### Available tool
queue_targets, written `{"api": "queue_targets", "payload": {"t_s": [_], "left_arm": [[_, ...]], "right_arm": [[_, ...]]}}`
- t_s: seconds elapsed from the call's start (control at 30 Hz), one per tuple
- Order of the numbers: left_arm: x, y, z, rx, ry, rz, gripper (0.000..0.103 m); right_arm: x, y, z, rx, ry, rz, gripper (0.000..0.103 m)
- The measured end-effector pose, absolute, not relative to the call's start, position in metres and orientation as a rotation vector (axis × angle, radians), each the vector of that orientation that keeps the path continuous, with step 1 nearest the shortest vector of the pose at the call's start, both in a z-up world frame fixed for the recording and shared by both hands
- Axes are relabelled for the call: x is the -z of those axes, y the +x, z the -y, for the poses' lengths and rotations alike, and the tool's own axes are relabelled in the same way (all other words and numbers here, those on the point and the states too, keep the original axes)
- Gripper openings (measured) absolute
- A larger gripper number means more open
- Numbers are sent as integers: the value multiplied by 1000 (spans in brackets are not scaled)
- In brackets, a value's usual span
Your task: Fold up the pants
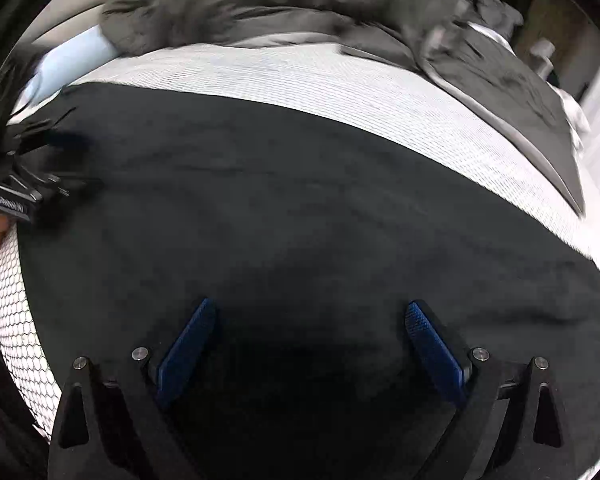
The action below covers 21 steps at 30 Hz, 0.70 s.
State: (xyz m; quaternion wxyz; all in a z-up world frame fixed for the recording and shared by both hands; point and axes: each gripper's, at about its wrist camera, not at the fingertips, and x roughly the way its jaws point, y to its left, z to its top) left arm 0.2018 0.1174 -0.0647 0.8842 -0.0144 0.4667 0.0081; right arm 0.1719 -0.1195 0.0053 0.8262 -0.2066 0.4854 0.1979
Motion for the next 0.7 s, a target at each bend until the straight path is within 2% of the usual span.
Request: {"api": "queue_targets", "payload": {"t_s": [0.13,0.3,0.4,0.47,0.7], "left_arm": [[60,184,-163,-182,-56,-938,97],[47,177,-160,-151,-88,-885,96],[30,174,-126,-50,-86,-841,96],[27,192,-103,-1,-62,-851,97],[55,245,-39,88,51,-1013,96]], "right_arm": [[-10,177,166,-260,-434,-1041,99],[-24,178,190,-195,-341,-1049,99],[-46,183,171,-266,-218,-991,99],[-52,187,141,-297,-250,-968,99],[-2,221,44,-411,-376,-1072,99]]}}
